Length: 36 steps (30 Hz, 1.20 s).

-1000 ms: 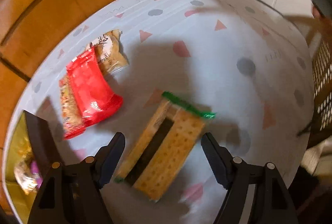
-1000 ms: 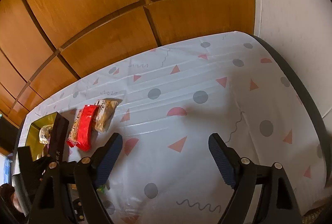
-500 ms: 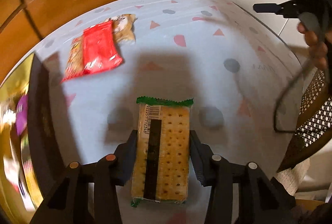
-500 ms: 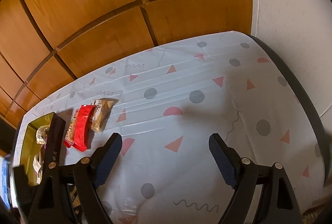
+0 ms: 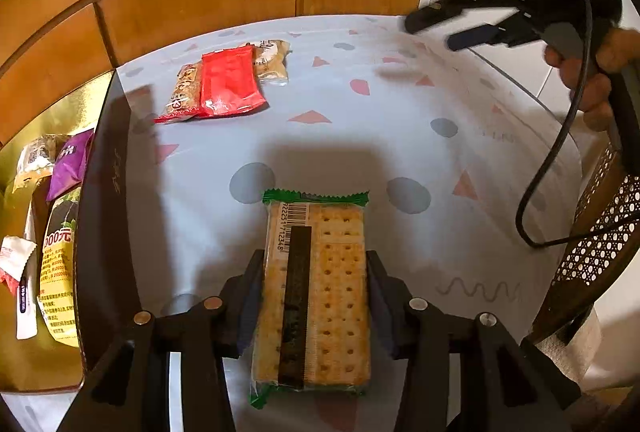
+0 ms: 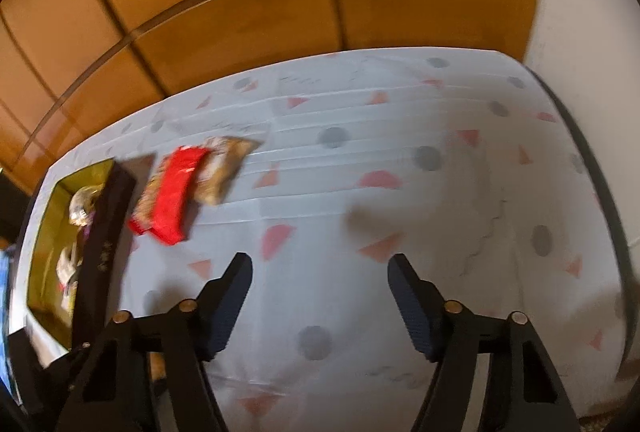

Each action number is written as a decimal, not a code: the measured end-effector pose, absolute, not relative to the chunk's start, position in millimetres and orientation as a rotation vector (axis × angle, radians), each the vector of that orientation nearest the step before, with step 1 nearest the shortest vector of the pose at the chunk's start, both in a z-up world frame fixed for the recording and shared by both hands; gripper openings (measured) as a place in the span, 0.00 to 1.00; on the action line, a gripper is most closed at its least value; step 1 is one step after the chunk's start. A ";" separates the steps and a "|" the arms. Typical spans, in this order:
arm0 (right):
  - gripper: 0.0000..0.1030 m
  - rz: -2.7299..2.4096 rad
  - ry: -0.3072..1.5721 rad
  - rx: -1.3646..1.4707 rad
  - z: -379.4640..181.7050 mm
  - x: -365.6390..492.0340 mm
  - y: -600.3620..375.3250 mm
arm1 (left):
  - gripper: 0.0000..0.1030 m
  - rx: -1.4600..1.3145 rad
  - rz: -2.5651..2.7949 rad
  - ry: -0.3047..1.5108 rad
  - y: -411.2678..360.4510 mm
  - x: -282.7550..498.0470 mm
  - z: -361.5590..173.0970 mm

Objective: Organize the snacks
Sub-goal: 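Hold the cracker pack with the left tool while the right tool grasps the red packet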

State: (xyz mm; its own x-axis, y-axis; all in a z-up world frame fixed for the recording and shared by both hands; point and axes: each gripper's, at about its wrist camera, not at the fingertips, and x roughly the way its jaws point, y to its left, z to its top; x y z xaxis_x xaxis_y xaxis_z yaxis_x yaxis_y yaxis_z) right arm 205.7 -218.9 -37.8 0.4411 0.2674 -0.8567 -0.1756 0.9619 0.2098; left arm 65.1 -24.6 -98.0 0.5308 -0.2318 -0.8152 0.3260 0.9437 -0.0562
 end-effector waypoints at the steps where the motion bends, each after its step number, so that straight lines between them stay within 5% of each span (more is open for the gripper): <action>1: 0.67 0.302 1.080 0.096 -37.5 206.0 -208.6 | 0.47 0.108 -0.331 0.949 -24.4 63.2 -97.6; 17: 0.67 0.417 1.219 0.117 -101.4 270.4 -53.1 | 0.46 0.065 -0.358 0.913 -17.5 59.4 -100.7; 21: 0.36 0.426 1.231 0.077 -104.7 269.8 -54.9 | 0.46 0.060 -0.361 0.912 -14.4 59.1 -101.6; 22: 0.36 0.439 1.248 0.087 -104.6 266.7 -61.5 | 0.46 0.054 -0.361 0.912 -13.6 59.2 -101.6; 32: 0.38 0.464 1.322 0.055 -100.3 209.8 -134.4 | 0.46 0.048 -0.345 0.910 -11.7 58.9 -103.4; 34: 0.56 0.442 1.322 0.040 -98.6 202.6 -143.9 | 0.46 0.046 -0.343 0.910 -12.4 58.7 -103.2; 36: 0.65 0.382 1.319 -0.007 -98.0 195.8 -151.9 | 0.46 0.046 -0.340 0.911 -12.6 58.1 -103.0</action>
